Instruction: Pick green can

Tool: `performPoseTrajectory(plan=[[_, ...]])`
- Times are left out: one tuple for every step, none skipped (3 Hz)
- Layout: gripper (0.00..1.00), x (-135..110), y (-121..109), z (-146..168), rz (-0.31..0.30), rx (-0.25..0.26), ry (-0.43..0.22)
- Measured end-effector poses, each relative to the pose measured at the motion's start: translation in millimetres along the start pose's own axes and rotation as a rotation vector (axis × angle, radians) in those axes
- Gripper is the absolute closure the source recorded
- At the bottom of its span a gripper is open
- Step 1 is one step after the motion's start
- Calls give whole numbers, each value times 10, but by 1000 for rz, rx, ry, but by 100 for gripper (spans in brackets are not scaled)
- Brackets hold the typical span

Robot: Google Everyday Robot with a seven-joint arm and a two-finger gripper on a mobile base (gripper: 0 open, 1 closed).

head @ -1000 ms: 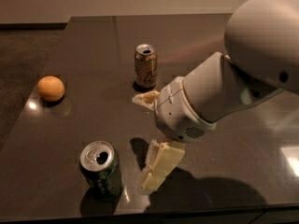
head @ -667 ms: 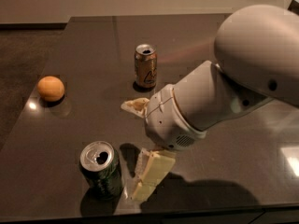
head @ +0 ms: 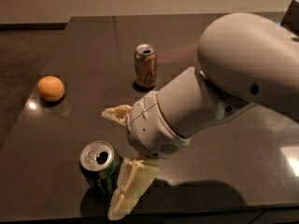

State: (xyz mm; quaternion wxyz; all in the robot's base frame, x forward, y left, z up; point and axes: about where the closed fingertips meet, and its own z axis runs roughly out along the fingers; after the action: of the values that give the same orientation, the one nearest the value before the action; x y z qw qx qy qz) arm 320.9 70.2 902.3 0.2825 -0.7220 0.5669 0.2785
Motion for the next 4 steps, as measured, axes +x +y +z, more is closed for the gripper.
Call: performPoseTrajectory(plan=[[0,-58,30,122,-14,-23,-8],[12,-87,43,214,-27,-36,-7],[35,-73,14,238,-17,-36,-1],[58,-98,-61,144,0,-21,2]])
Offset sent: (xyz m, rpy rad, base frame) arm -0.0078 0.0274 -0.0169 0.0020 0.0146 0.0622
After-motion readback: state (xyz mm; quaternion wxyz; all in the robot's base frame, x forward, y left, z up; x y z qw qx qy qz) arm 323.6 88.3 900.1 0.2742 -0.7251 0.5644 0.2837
